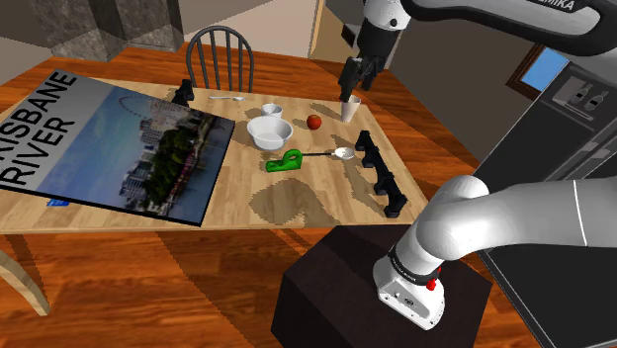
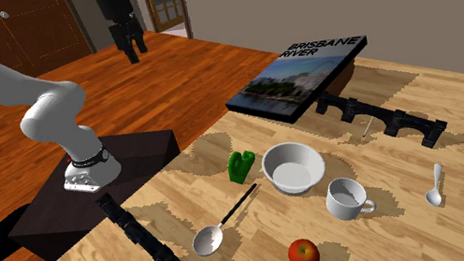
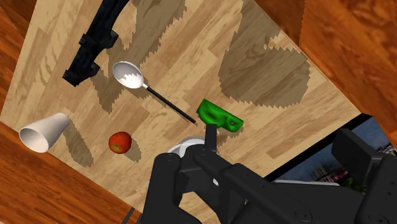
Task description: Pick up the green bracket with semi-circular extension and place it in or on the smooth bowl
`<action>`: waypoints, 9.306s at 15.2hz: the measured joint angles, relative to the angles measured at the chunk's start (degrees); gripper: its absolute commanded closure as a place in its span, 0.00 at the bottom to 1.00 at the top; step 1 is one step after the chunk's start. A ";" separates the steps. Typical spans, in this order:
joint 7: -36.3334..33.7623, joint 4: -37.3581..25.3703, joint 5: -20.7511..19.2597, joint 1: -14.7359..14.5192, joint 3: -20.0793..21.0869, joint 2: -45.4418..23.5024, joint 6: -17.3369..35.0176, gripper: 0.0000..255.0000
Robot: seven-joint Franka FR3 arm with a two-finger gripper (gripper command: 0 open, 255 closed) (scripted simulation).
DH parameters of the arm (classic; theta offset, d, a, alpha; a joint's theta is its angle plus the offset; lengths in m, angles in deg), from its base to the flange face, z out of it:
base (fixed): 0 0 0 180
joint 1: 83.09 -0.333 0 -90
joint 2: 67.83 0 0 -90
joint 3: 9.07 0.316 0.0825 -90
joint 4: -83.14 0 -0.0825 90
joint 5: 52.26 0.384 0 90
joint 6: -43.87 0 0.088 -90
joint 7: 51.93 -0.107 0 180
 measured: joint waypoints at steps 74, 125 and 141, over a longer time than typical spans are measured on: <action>78.35 -8.01 13.27 -9.90 -20.97 -58.01 43.36 1.00; 82.89 -57.75 19.53 0.05 -19.81 -88.23 22.47 1.00; 82.33 -60.72 18.71 0.23 -20.39 -85.65 17.08 0.00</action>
